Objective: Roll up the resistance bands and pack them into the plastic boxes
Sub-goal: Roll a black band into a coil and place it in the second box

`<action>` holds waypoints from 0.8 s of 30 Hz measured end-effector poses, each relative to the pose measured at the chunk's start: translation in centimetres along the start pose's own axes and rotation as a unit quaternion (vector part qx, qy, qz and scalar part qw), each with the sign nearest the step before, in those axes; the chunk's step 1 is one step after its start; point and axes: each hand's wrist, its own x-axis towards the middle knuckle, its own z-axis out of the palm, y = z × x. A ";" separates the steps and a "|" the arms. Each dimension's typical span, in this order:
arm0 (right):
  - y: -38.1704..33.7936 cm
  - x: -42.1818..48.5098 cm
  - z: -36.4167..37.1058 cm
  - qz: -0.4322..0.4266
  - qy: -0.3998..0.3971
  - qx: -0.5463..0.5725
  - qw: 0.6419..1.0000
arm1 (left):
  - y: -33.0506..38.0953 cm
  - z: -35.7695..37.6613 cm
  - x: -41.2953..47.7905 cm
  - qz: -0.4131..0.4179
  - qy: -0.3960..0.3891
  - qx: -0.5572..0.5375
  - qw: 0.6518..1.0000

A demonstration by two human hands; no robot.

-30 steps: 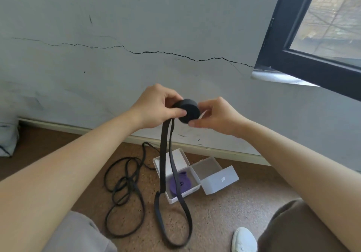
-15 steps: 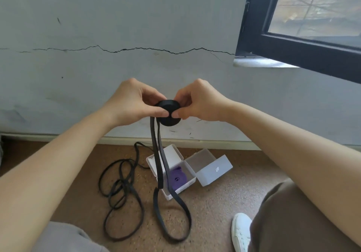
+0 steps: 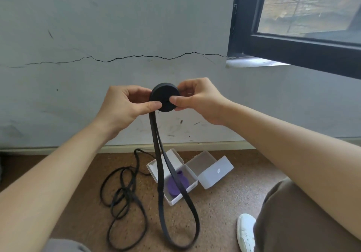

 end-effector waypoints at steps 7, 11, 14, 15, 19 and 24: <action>-0.2 -0.2 0.3 -0.007 0.013 0.027 1.000 | 0.5 0.1 0.2 0.003 0.055 0.013 0.998; -0.5 0.0 0.0 -0.033 0.022 -0.013 0.999 | 0.7 0.1 0.3 0.040 0.065 0.080 0.994; -0.5 -0.2 -0.2 -0.021 -0.002 0.015 1.000 | 0.6 -0.1 0.1 0.039 0.044 0.068 0.996; -0.4 -0.4 -0.1 -0.011 -0.016 0.038 0.999 | 0.5 -0.2 0.0 0.035 0.037 0.057 0.997; 0.0 -0.8 0.1 0.028 -0.052 0.168 0.984 | 0.4 0.0 -0.1 0.018 0.034 0.000 0.999; -0.1 -1.1 1.1 0.071 -0.039 0.302 0.950 | 0.6 1.4 -0.2 -0.002 0.086 -0.137 0.987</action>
